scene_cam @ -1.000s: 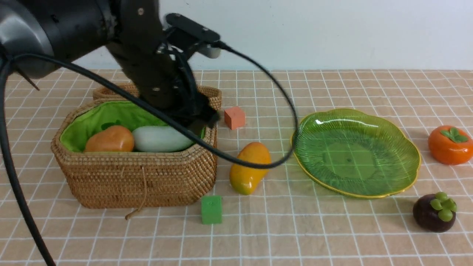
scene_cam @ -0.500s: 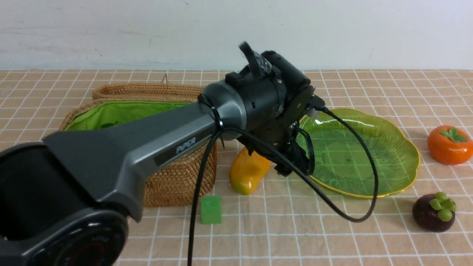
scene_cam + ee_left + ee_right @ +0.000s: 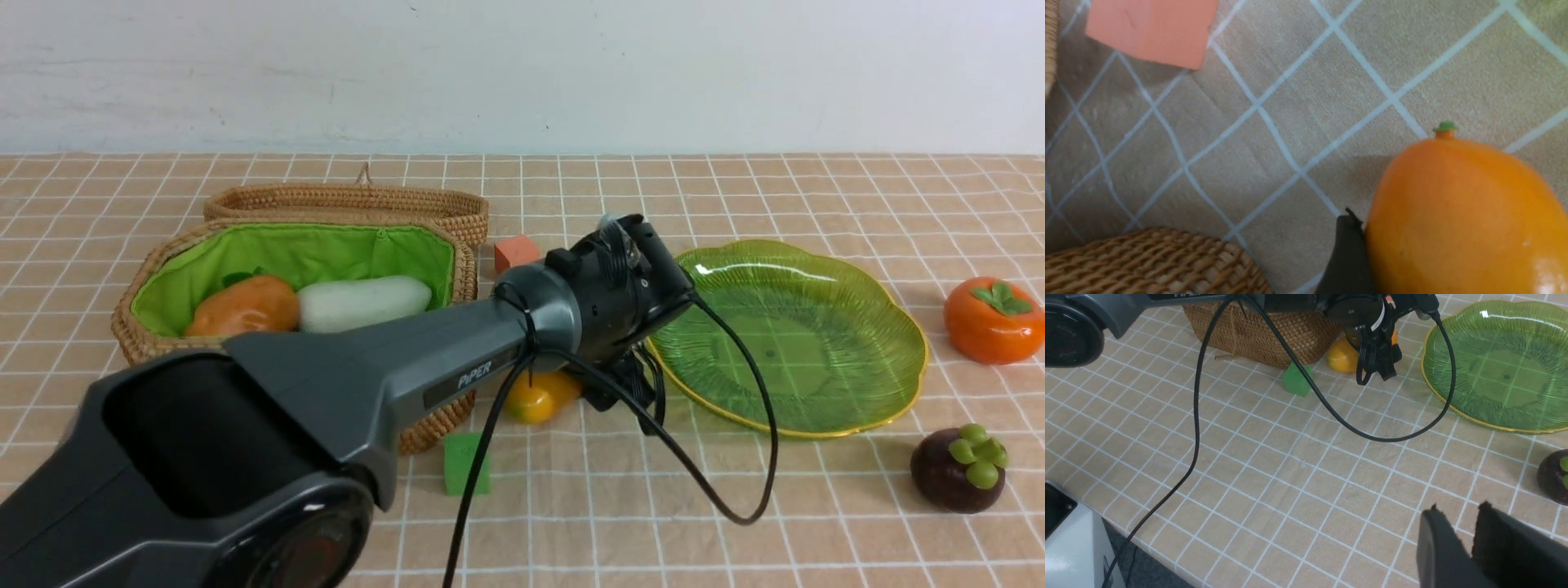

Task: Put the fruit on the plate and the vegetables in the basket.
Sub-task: Grab the mango with your left arm and place it on the right plate

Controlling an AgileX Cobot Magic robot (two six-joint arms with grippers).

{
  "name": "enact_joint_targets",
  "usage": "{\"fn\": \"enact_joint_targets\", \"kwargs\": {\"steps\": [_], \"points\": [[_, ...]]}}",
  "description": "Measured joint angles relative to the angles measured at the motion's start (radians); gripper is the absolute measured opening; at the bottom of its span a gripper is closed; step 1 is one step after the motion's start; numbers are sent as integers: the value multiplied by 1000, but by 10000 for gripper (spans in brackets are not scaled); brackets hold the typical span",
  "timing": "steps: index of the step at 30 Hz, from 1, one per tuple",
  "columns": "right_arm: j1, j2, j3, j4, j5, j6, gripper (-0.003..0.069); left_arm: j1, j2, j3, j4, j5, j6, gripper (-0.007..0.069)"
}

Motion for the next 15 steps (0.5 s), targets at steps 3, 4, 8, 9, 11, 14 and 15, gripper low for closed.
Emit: {"fn": "enact_joint_targets", "kwargs": {"steps": [3, 4, 8, 9, 11, 14, 15], "points": [[0, 0, 0, -4, 0, 0, 148, -10, 2, -32, 2, 77, 0, 535], [0, 0, 0, -12, 0, 0, 148, -17, -2, -56, 5, 106, 0, 535], [0, 0, 0, -90, 0, 26, 149, -52, -32, -146, 3, 124, 0, 535], [0, 0, 0, -118, 1, 45, 149, -66, -46, -181, -6, 105, 0, 535], [0, 0, 0, -171, 1, 87, 150, -84, -65, -232, -40, 52, 1, 535], [0, 0, 0, -266, 1, 173, 150, -106, -76, -276, -202, -182, 19, 535], [0, 0, 0, -280, 1, 187, 150, -107, -63, -279, -238, -267, 35, 535]]}}
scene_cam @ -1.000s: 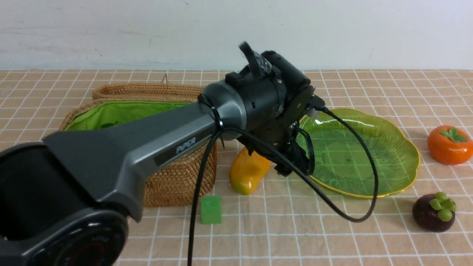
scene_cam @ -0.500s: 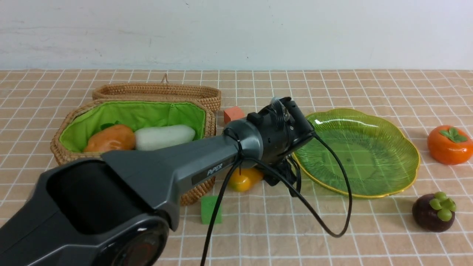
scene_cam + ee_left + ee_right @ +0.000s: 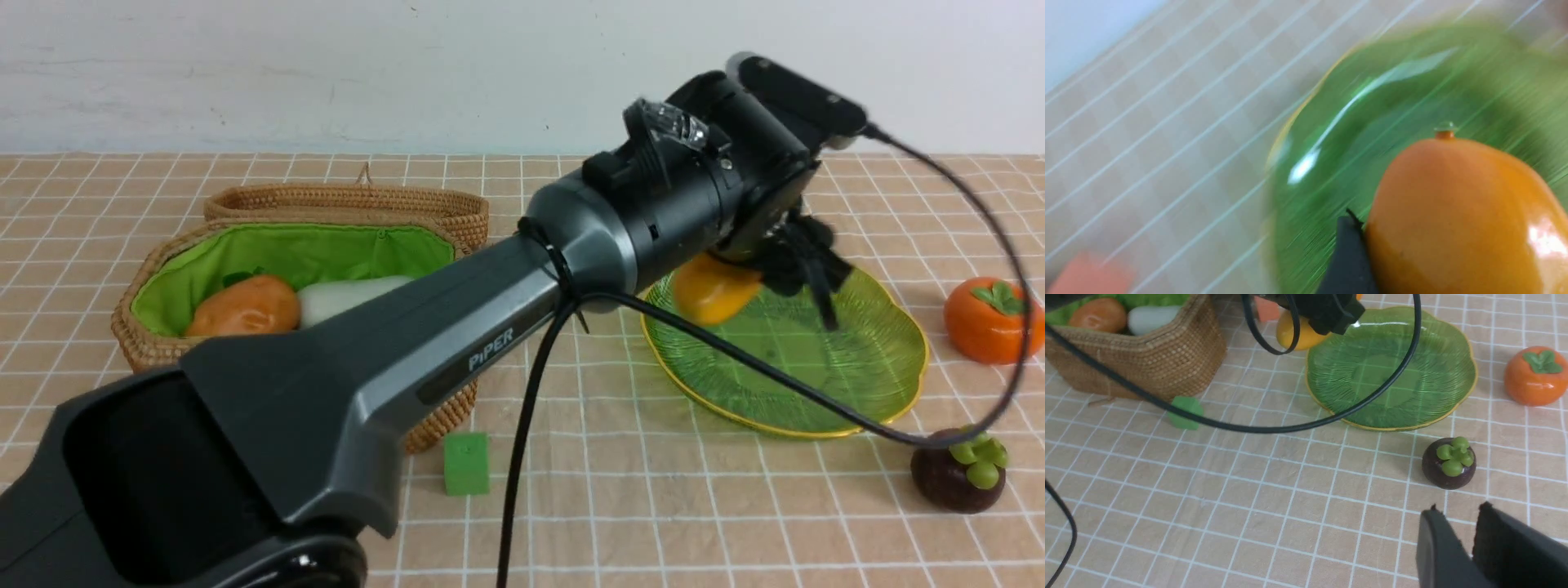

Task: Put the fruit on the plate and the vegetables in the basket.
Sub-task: Grab the mango with your left arm and place it on the right plate

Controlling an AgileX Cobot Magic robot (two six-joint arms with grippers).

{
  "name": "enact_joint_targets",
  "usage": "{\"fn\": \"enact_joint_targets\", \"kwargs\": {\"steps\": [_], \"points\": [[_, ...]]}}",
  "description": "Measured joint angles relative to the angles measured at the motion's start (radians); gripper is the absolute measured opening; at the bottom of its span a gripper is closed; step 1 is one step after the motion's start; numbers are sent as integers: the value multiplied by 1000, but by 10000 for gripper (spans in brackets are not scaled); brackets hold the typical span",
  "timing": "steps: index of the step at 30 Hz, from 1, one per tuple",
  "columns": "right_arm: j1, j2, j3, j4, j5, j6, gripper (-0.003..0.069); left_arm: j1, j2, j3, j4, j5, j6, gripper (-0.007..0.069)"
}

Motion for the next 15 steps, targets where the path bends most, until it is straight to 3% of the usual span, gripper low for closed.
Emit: {"fn": "enact_joint_targets", "kwargs": {"steps": [5, 10, 12, 15], "points": [[0, 0, 0, -3, 0, 13, 154, 2, 111, 0, -47, -226, 53, 535], [0, 0, 0, -1, 0, 16, 156, 5, 209, 6, -47, -318, 68, 551], [0, 0, 0, -1, 0, 19, 158, 5, 232, 8, -47, -326, 68, 624], [0, 0, 0, -1, 0, 19, 158, 7, 224, 9, -48, -318, 68, 664]]}}
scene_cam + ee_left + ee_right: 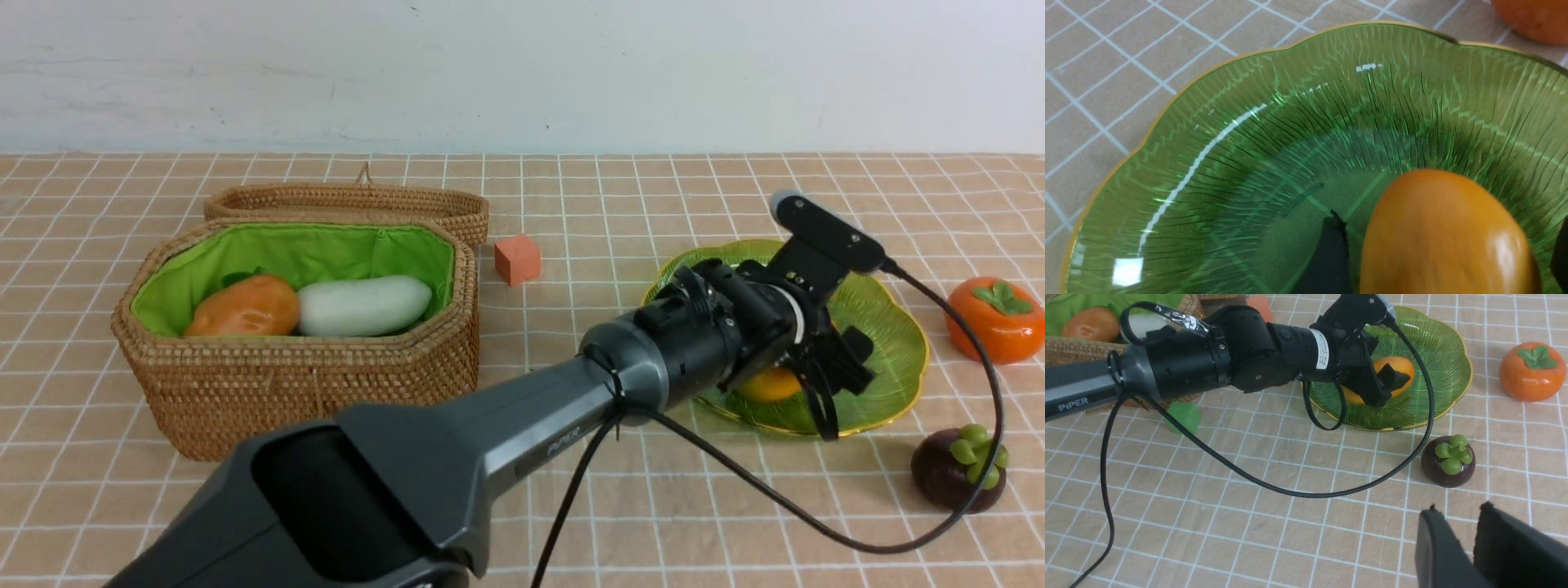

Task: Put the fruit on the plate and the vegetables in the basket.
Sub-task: Grab the mango with your left arm and place it on the right plate, then use the right arm to grab a mangosteen and put it into the right plate

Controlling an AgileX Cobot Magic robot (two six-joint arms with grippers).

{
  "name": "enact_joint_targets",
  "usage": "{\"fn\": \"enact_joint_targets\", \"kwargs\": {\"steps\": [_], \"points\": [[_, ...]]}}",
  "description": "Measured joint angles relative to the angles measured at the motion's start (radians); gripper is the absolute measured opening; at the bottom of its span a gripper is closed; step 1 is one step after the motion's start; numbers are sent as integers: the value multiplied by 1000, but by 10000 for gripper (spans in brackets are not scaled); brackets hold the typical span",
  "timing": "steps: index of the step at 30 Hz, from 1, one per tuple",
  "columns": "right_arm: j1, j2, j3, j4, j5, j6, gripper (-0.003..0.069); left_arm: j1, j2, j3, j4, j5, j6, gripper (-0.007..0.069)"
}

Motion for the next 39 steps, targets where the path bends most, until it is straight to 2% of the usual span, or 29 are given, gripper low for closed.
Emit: {"fn": "enact_joint_targets", "kwargs": {"steps": [4, 7, 9, 11, 12, 13, 14, 15, 16, 19, 22, 24, 27, 28, 30, 32, 34, 35, 36, 37, 39], "points": [[0, 0, 0, 0, 0, 0, 158, 0, -51, 0, -44, 123, 0, 652], [0, 17, 0, -9, 0, 11, 158, 0, -131, 0, -103, 322, -1, 608], [0, 60, 2, -27, 0, 28, 158, 0, -226, 0, -132, 520, -1, 531], [0, 95, 11, -29, 0, 30, 158, 0, -295, 0, -145, 606, -1, 457], [0, 163, 33, -28, 0, 28, 158, 0, -380, 0, -169, 709, -1, 349], [0, 198, 44, -27, -8, 23, 158, 0, -436, 0, -179, 747, 0, 288], [0, 208, 47, -26, -11, 22, 158, 0, -447, 0, -183, 756, 0, 272], [0, 282, 64, -26, -41, 8, 158, 0, -525, 0, -191, 817, 9, 145], [0, 329, 70, -27, -73, 0, 158, 0, -580, 4, -193, 845, 19, 70], [0, 452, 74, -42, -147, -16, 158, -1, -739, 53, -193, 884, 31, -13], [-28, 556, 76, -60, -207, -22, 152, -1, -919, 181, -190, 884, 34, -13], [-85, 621, 78, -57, -224, -34, 139, -1, -1048, 314, -190, 883, 25, -13], [-226, 699, 78, -11, -250, -115, 109, -1, -1245, 546, -206, 830, 20, -13], [-237, 708, 78, -6, -252, -122, 107, -1, -1275, 585, -211, 816, 20, -13], [-392, 774, 78, 88, -286, -219, 89, -1, -1475, 881, -244, 695, 22, -13], [-485, 818, 78, 149, -294, -280, 93, -1, -1616, 1072, -263, 597, 22, -13], [-542, 863, 78, 204, -300, -335, 114, -1, -1739, 1228, -277, 497, 22, -13], [-576, 893, 78, 252, -306, -388, 150, -1, -1840, 1348, -283, 431, 22, -13], [-576, 898, 78, 258, -308, -388, 150, -1, -1868, 1379, -285, 411, 22, -13], [-593, 923, 78, 286, -316, -428, 186, -1, -1920, 1434, -286, 373, 22, -13], [-612, 983, 78, 340, -356, -510, 325, -1, -2045, 1562, -285, 283, 22, -13]]}}
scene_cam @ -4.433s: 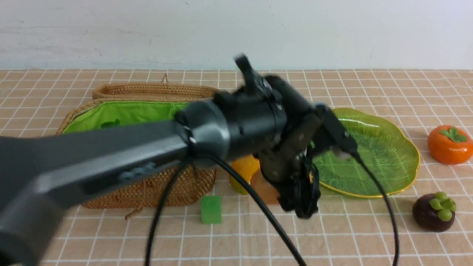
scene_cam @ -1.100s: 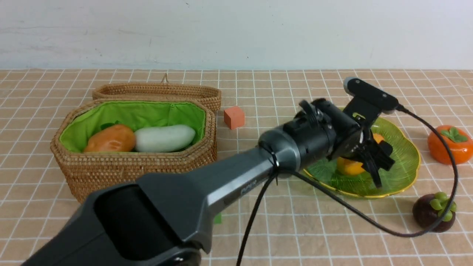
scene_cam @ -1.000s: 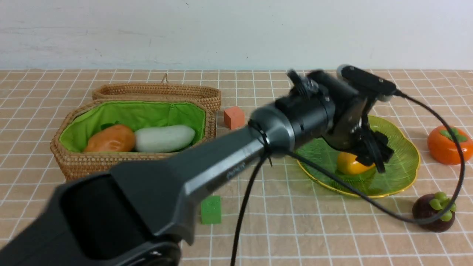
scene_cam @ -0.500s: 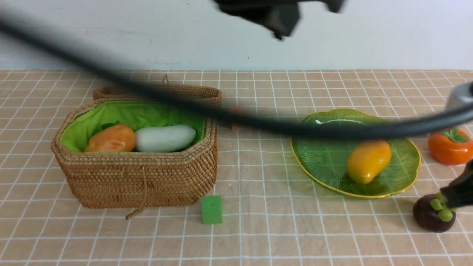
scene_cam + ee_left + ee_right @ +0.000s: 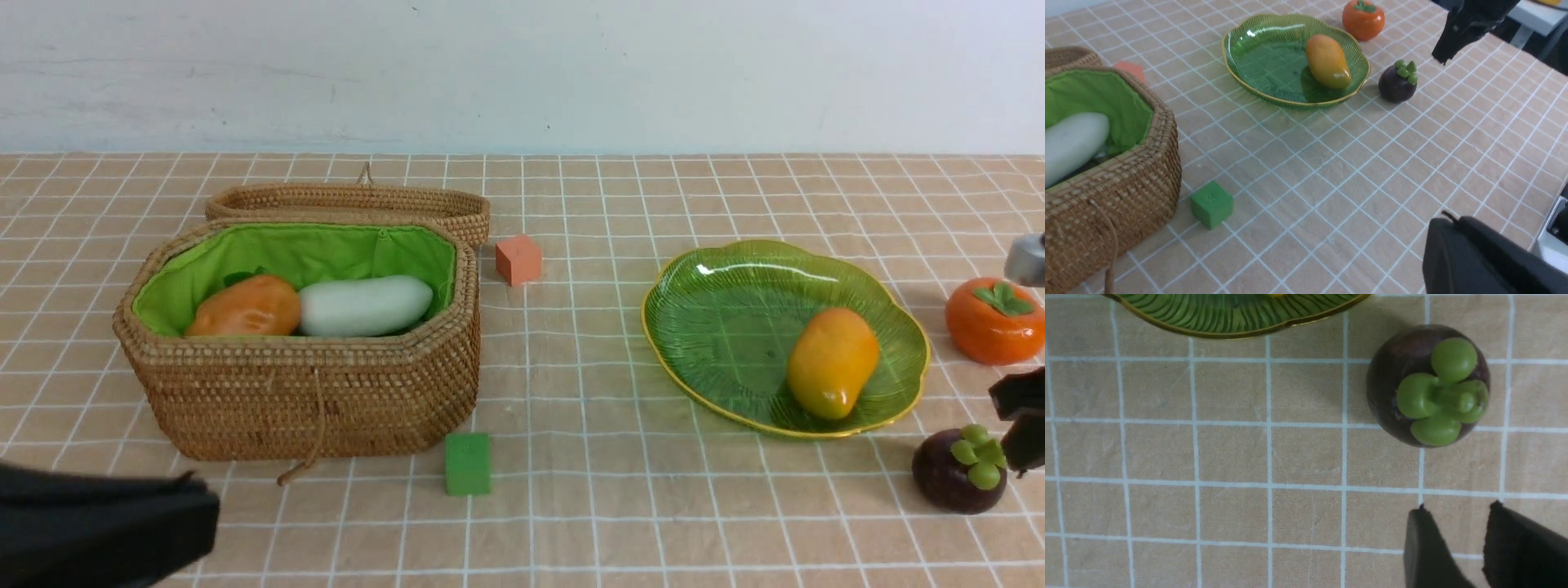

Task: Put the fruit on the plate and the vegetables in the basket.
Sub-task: Use the right arm to grab a mangosteen and put it into the right plate

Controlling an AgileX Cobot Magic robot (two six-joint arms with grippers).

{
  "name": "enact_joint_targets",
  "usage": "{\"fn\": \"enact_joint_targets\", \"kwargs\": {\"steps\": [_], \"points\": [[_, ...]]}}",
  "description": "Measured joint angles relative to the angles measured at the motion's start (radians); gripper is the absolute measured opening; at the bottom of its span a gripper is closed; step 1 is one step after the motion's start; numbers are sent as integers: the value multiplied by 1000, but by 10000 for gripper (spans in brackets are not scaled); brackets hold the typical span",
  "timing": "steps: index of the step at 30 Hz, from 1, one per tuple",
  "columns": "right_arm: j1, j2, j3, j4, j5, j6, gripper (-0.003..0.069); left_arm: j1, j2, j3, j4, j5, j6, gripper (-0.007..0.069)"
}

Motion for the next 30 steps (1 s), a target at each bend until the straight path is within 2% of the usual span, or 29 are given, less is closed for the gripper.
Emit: {"fn": "enact_joint_targets", "kwargs": {"steps": [2, 5, 8, 14, 17, 20, 24, 25, 26, 28, 30], "points": [[-4, 55, 0, 24, -57, -32, 476, 0, -87, 68, 0, -35, 0, -13], [-4, 112, 0, 31, -124, -37, 611, 0, -139, 89, 0, -50, 0, -13], [-4, 178, 0, 14, -187, -38, 670, 0, -155, 91, 0, -66, 0, -13], [-5, 277, 0, -15, -271, -38, 644, 0, -98, 93, -7, -68, 0, -13], [-5, 319, -1, -15, -277, -38, 583, 0, -62, 94, -27, -74, 0, -13], [-5, 323, -7, -17, -271, -37, 571, 0, -53, 94, -29, -78, 0, -13], [-5, 305, -25, -24, -202, 11, 571, 0, -52, 94, -25, -92, 1, -13], [-5, 274, -46, -24, -145, 60, 571, 0, -52, 94, -23, -98, 1, -13], [-1, 237, -67, -8, -113, 101, 571, 0, -52, 95, -22, -107, 1, -13], [19, 175, -103, 30, -100, 108, 571, 0, -52, 95, -21, -126, 1, -13], [60, 135, -136, 84, -135, 74, 571, 0, -52, 95, -18, -147, 1, -13]]}}
